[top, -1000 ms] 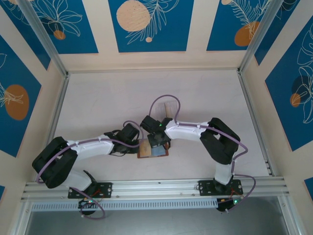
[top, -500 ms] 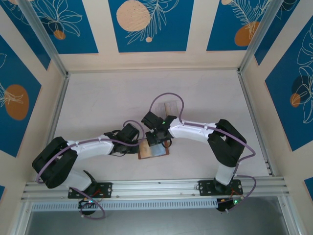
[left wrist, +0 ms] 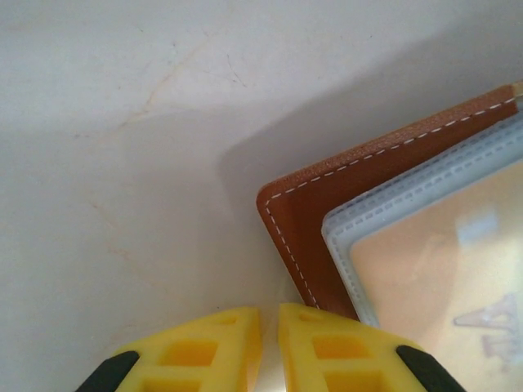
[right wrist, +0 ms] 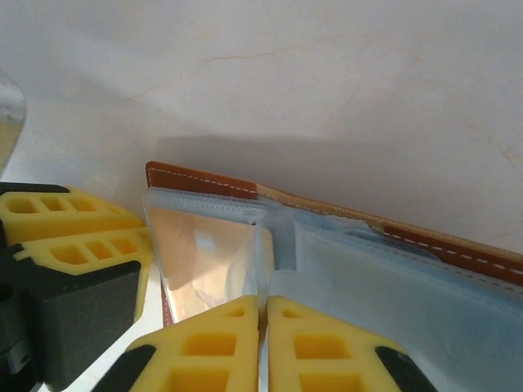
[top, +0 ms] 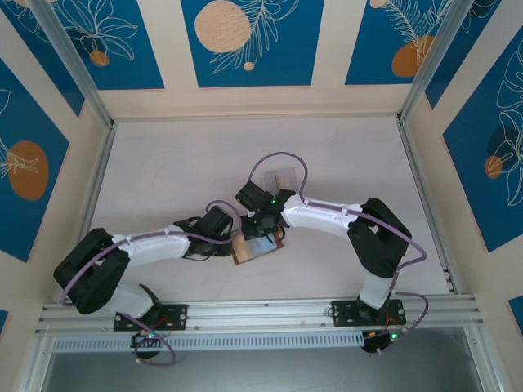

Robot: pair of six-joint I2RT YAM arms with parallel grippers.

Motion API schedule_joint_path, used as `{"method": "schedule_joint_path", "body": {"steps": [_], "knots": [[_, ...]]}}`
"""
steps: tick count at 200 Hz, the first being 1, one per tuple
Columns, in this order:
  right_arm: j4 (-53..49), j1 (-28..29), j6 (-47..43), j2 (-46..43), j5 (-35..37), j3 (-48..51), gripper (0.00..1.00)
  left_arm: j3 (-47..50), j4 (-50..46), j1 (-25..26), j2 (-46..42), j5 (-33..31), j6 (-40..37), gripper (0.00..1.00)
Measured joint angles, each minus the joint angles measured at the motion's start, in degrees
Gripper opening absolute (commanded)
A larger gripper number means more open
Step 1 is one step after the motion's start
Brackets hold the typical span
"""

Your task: Put the credit cards into the card holder

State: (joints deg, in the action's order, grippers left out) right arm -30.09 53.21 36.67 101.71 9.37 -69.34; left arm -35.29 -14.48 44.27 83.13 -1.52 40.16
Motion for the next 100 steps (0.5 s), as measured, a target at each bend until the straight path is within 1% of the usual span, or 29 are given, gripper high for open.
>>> {"method": "schedule_joint_path", "body": {"steps": [38, 72, 100], "knots": [[0.0, 0.0, -0.3, 0.1, -0.7, 0.0, 0.31, 0.0, 0.1, 0.0, 0.0, 0.0, 0.0, 0.16], [0.0, -0.8, -0.5, -1.0, -1.5, 0.1, 0.32, 0.0, 0.1, 0.0, 0.1, 0.0, 0.0, 0.16], [0.0, -2.2, -0.5, -3.7, -1.9, 2.4, 0.34, 0.0, 0.1, 0.0, 0.1, 0.0, 0.0, 0.16]]}}
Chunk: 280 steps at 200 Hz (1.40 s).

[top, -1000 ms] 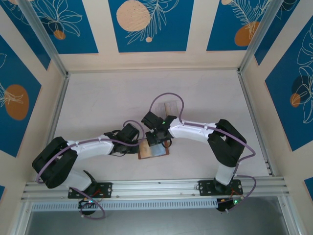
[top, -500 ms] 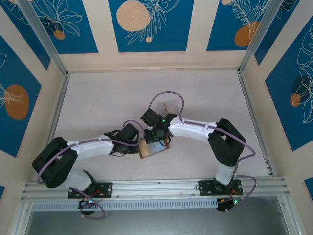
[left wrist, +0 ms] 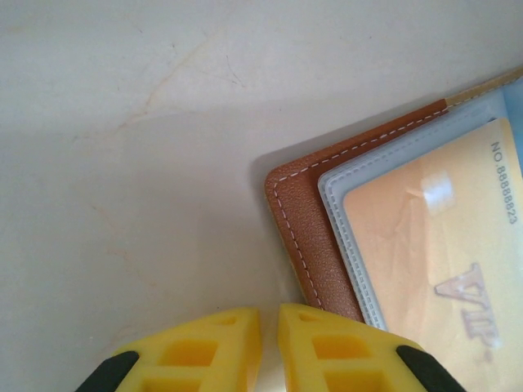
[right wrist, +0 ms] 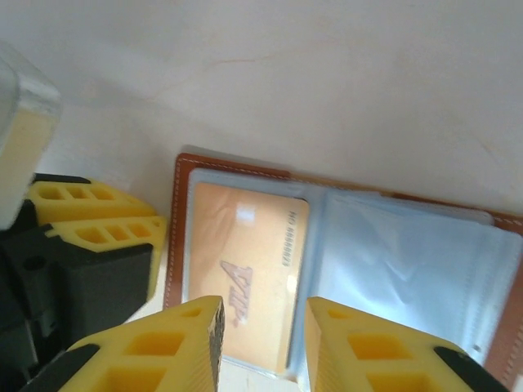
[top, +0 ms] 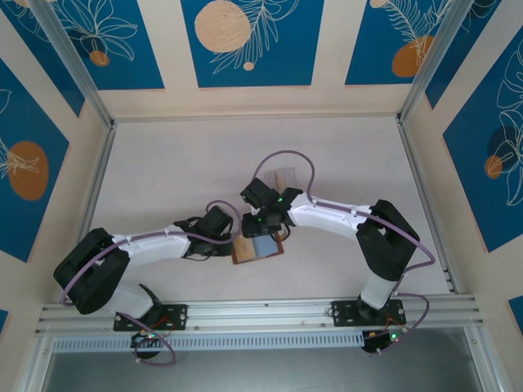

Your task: Put the credit cards into the card holder

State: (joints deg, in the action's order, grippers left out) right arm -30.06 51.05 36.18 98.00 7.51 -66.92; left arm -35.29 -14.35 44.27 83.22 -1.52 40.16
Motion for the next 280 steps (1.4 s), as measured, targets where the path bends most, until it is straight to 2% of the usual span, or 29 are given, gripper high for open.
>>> {"method": "schedule_joint_path", "body": {"steps": [42, 142, 192, 225, 280], "knots": [[-2.7, -1.6, -1.8, -0.2, 3.3, 0.7, 0.3, 0.0, 0.0, 0.0, 0.1, 0.0, 0.0, 0.16], [-4.3, -3.6, -6.4, 8.9, 8.9, -2.6, 0.26, 0.0, 0.1, 0.0, 0.1, 0.0, 0.0, 0.16], [-4.3, -2.1, -6.2, 10.0, 11.5, -3.3, 0.16, 0.0, 0.1, 0.0, 0.1, 0.0, 0.0, 0.16], [-3.8, -1.3, -5.4, 10.1, 12.3, -3.3, 0.0, 0.0, 0.1, 0.0, 0.1, 0.0, 0.0, 0.16], [-3.7, -1.2, -5.2, 9.4, 12.5, -2.7, 0.0, 0.0, 0.2, 0.0, 0.2, 0.0, 0.0, 0.16]]}}
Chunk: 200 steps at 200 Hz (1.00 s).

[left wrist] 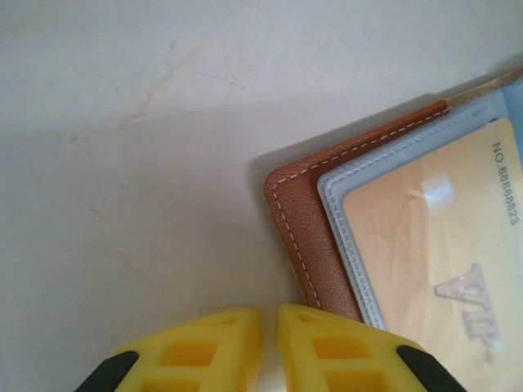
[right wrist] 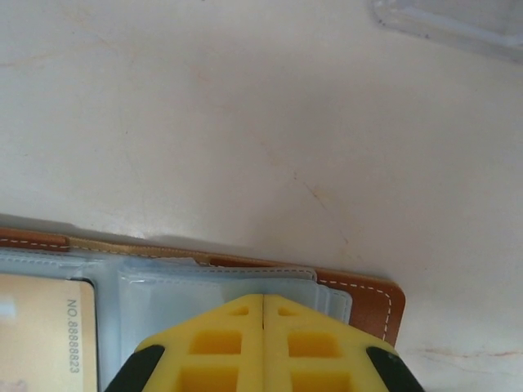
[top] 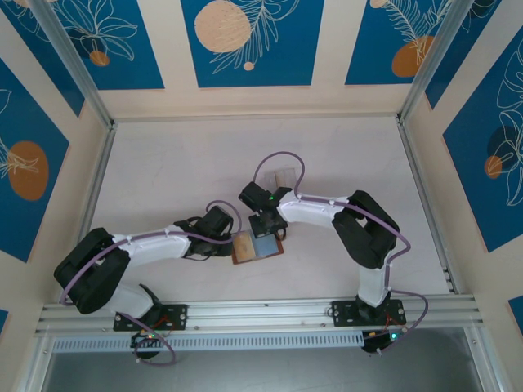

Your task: Put the credit cards into the card holder

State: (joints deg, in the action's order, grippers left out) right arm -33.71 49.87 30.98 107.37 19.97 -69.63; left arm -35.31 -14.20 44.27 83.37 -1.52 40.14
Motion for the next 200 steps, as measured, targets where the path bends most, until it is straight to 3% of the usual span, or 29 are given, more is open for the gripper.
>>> {"method": "schedule_joint_path", "body": {"steps": [29, 104, 200], "knots": [[-0.8, 0.0, -0.5, -1.4, 0.5, 0.0, 0.1, 0.0, 0.0, 0.0, 0.0, 0.0, 0.0, 0.16], [-1.9, -0.9, -2.8, -2.6, 1.3, -0.1, 0.2, 0.0, 0.0, 0.1, 0.0, 0.0, 0.0, 0.16], [-1.3, -1.5, -3.6, 0.0, 1.1, -0.1, 0.21, 0.0, 0.0, 0.1, 0.0, 0.0, 0.0, 0.16]]}}
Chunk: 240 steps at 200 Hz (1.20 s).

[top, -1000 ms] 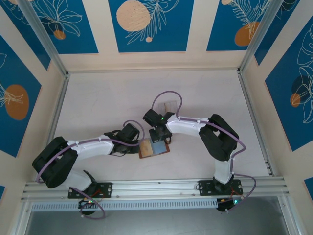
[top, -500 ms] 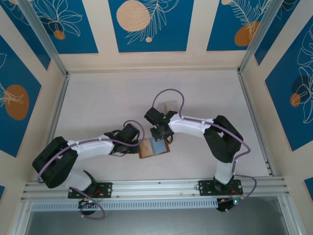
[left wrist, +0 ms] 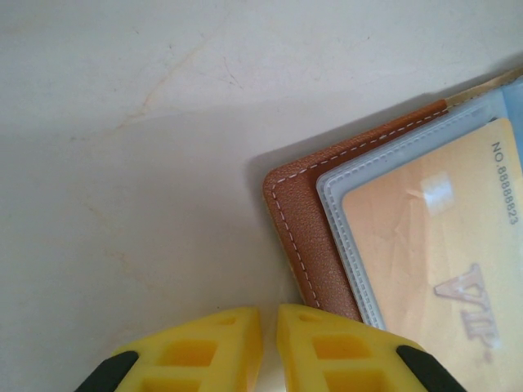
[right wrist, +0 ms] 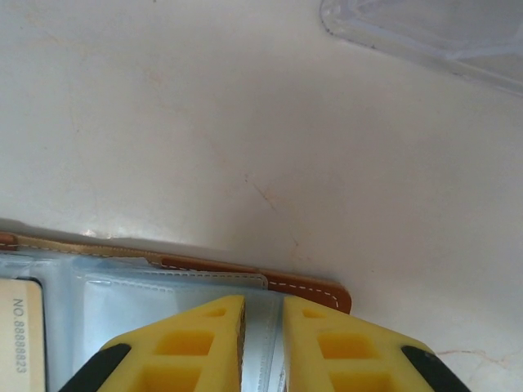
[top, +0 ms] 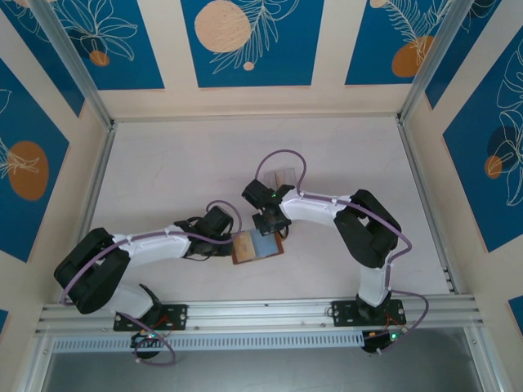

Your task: Put the credit cards into the card holder

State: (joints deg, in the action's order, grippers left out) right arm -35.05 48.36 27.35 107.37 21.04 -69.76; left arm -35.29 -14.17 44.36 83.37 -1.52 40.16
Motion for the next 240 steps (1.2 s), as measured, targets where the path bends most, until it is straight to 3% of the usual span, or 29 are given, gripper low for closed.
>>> {"method": "schedule_joint_path", "body": {"steps": [79, 115, 192, 214, 240], "knots": [[0.8, 1.2, 0.3, 0.5, 1.7, 0.0, 0.11, 0.0, 0.0, 0.0, 0.0, 0.0, 0.0, 0.16], [0.7, 1.9, 0.7, 0.5, 3.2, 0.0, 0.0, 0.0, 0.0, 0.0, 0.0, 0.0, 0.0, 0.16], [1.1, 2.2, 0.2, -0.7, 0.7, 0.7, 0.0, -0.7, -0.4, 0.2, 0.7, -0.2, 0.0, 0.16], [1.2, 2.2, 0.0, -1.0, -0.7, 0.7, 0.15, -0.7, -0.5, 0.2, 0.7, -0.2, 0.0, 0.16], [1.1, 2.2, -0.4, -1.0, -0.8, 0.7, 0.19, -0.8, -0.5, 0.3, 0.7, -0.3, 0.0, 0.16]]}}
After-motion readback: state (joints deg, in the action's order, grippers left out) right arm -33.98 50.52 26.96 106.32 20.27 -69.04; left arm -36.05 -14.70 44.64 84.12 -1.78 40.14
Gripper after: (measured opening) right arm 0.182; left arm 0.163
